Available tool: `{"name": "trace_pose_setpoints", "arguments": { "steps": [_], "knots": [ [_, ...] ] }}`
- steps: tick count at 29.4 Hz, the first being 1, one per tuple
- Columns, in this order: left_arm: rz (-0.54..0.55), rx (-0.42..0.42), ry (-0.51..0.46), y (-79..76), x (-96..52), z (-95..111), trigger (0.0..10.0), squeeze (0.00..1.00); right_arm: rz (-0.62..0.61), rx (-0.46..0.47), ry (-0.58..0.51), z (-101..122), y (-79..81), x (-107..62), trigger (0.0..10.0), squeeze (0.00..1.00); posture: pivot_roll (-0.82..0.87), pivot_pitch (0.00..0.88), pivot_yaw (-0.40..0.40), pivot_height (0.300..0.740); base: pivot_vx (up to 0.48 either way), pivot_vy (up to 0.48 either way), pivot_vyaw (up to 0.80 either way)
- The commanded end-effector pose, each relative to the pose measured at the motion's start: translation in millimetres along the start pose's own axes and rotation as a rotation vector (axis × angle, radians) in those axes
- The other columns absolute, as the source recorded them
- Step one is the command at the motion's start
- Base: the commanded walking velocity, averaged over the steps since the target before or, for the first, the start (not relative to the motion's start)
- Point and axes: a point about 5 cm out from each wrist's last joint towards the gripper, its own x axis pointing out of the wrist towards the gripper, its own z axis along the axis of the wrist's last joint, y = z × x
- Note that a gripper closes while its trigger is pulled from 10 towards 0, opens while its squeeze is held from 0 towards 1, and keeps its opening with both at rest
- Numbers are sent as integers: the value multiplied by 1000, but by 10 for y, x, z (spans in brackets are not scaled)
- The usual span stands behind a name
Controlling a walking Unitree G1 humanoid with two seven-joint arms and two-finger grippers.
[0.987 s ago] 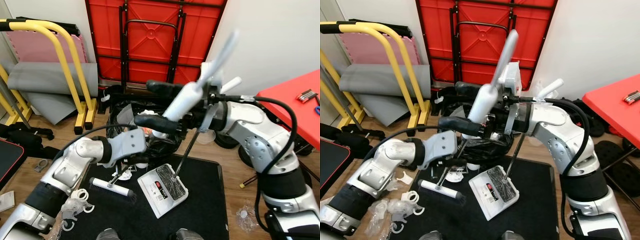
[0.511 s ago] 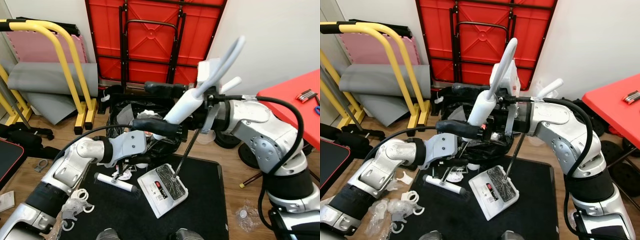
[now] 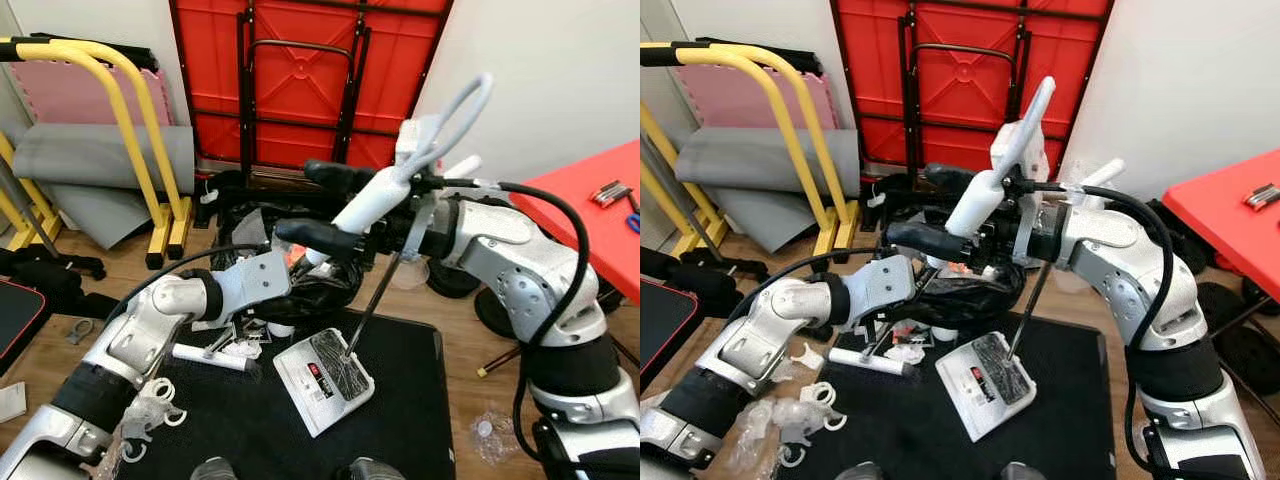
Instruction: Sweep floor
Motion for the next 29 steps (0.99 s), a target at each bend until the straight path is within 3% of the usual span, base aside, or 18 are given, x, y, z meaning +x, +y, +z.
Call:
{"name": "trace_pose_setpoints", "arguments": {
  "steps": [1, 5, 16, 29],
  "knots": [
    [-5, 62, -30, 52, -22, 106, 10000, 0, -165, -21, 41, -45, -176, -163, 10000, 0, -135, 50, -96, 740, 0, 0, 0],
    [0, 63, -30, 62, -24, 108, 10000, 0, -89, -12, -4, -27, -81, -182, 10000, 0, -133, 50, -97, 740, 0, 0, 0],
    [16, 54, -31, 73, -14, 111, 10000, 0, 18, -4, -115, 72, 58, -514, 10000, 0, -138, 52, -98, 740, 0, 0, 0],
    [22, 50, -44, 90, 3, 147, 10000, 0, -41, -48, -23, -161, 47, -487, 10000, 0, -137, 55, -95, 740, 0, 0, 0]
  ]
}}
